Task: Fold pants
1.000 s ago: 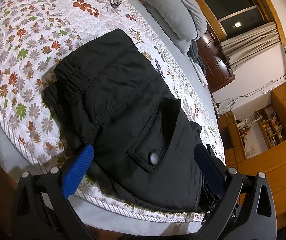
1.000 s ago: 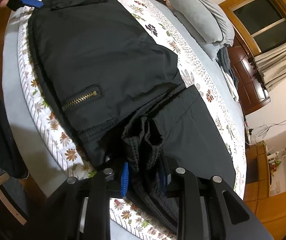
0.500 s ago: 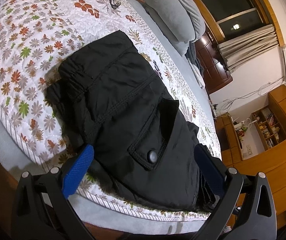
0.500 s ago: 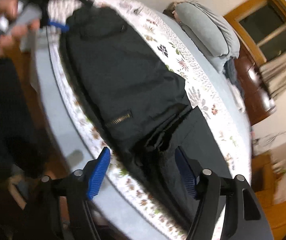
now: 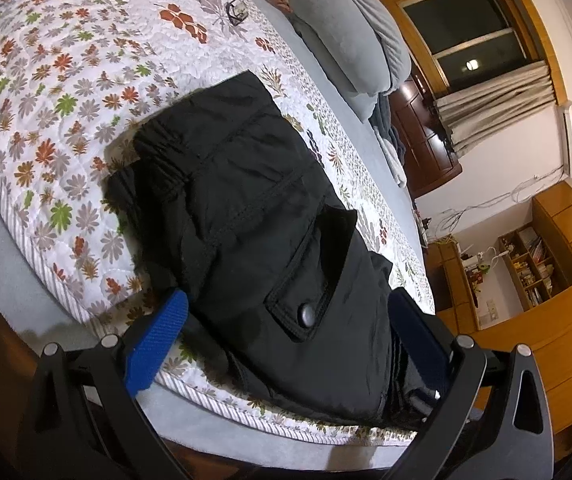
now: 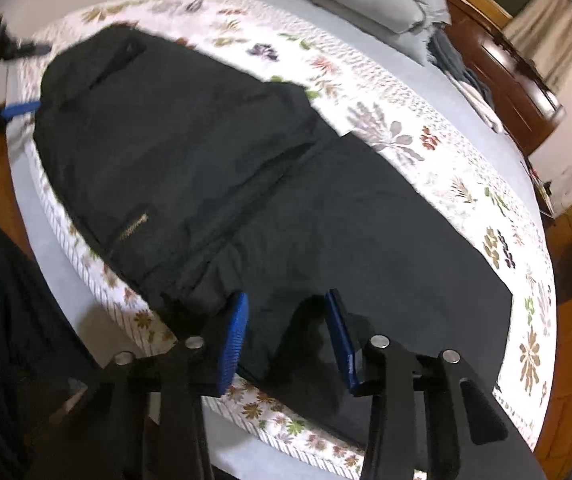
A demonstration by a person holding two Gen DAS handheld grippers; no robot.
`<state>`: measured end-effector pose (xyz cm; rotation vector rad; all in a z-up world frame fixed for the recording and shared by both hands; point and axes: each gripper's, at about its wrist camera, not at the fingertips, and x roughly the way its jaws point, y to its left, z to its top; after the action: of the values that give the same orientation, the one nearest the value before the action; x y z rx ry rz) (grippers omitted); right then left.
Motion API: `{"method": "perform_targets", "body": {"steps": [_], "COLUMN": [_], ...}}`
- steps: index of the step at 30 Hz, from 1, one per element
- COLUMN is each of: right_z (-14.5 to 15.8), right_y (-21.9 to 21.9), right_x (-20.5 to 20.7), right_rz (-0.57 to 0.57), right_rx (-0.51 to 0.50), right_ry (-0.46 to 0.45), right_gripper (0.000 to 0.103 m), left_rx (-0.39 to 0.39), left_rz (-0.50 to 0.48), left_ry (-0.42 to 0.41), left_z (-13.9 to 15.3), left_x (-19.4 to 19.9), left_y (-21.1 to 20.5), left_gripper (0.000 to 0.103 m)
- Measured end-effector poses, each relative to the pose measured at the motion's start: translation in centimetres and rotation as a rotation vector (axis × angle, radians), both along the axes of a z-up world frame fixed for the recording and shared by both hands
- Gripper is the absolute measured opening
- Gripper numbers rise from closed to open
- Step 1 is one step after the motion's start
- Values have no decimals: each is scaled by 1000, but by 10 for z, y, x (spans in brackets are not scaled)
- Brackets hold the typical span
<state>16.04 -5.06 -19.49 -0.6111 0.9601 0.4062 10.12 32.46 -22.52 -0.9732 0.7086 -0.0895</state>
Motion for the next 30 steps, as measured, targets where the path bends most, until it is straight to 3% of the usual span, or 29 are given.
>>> {"method": "perform_targets", "body": {"steps": [3, 7, 9, 10, 20, 22, 30], "right_z": [4, 37, 53, 62, 90, 93, 85], "right_y": [-2, -19, -26, -30, -31, -23, 34], "right_x": [2, 19, 31, 37, 88, 97, 159], "right_rz": [24, 22, 26, 32, 74, 100, 181], "right_rx": [-1, 116, 189, 227, 421, 425, 356], "right_ry": [26, 107, 149, 176, 374, 393, 503], "right_gripper": [35, 35, 60, 64, 76, 80, 81], "left_rx": [-20, -123, -144, -159, -365, -375, -389], "left_rz": [45, 106, 121, 125, 166, 174, 229], "left_ry": [-17, -6, 3, 1, -26, -2, 93], "left_z": [2, -5, -6, -6, -11, -15, -34], "left_x": [-11, -26, -32, -35, -38, -34, -18], "left_y": [9, 25, 30, 32, 61, 63, 62], "left_gripper": [100, 100, 100, 100, 100, 100, 100]}}
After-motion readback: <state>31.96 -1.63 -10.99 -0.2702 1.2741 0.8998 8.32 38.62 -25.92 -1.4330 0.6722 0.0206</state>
